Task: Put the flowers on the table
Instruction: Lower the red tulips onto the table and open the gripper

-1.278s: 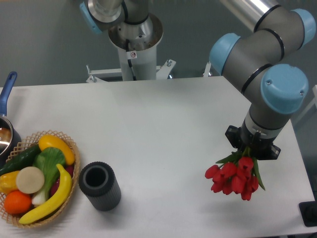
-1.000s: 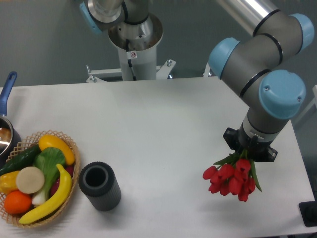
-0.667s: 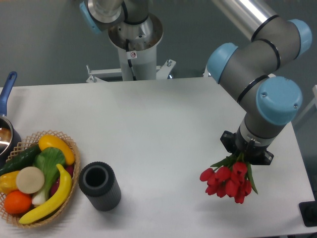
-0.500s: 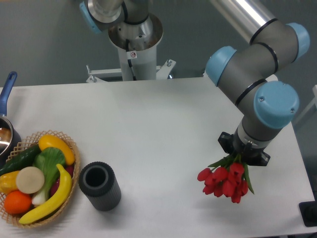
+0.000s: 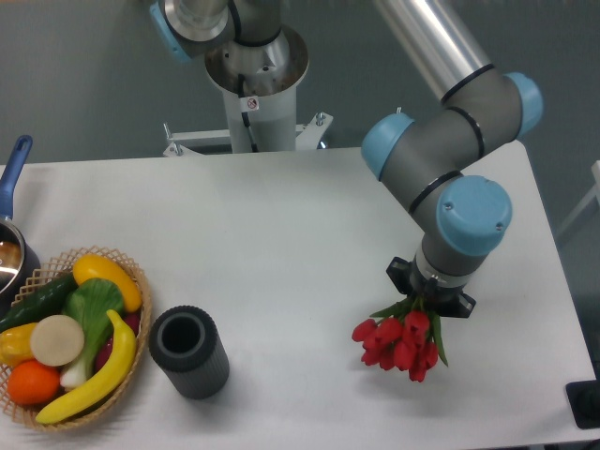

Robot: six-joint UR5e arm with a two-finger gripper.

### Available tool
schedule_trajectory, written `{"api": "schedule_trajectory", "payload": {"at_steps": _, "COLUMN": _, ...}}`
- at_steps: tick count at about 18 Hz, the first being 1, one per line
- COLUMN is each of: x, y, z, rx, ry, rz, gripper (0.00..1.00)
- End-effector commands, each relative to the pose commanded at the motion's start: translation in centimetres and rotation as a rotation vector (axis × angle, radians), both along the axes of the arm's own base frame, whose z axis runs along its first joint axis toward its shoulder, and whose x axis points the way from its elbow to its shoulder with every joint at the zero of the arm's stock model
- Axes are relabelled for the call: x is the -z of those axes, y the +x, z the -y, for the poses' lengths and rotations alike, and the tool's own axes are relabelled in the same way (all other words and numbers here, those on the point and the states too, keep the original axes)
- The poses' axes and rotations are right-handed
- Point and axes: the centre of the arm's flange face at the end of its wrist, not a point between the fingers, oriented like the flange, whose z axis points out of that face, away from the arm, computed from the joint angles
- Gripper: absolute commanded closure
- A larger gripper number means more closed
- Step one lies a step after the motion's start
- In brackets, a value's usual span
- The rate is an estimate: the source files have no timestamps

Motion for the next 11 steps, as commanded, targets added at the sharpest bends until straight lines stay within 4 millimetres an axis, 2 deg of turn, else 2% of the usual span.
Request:
{"api": "schedule_trajectory", "payload": {"at_steps": 4, "x": 0.95, "y": 0.55, "z": 0.01, "rx": 0.003, "ry": -0.012, "rz": 0.014, "gripper": 0.46}}
{"api": "schedule_trajectory", "payload": {"at_steps": 5, "x": 0.97, "y": 0.55, "z": -0.01, "rx": 0.002, "ry": -0.01, "rz": 0.012, "gripper": 0.35}}
{"api": "schedule_trajectory", "payload": {"at_steps": 6, "x": 0.91, "y": 0.39, "z": 0.01, "rx": -0.003, "ry": -0.003, "rz": 0.002, "gripper": 0.0}}
{"api": "schedule_trajectory", "payload": {"at_steps": 11, "x": 0.81, "y": 0.64, "z": 0.17, "rx": -0.005, "ry": 0.004, "rz": -0.009, "gripper": 0.0}}
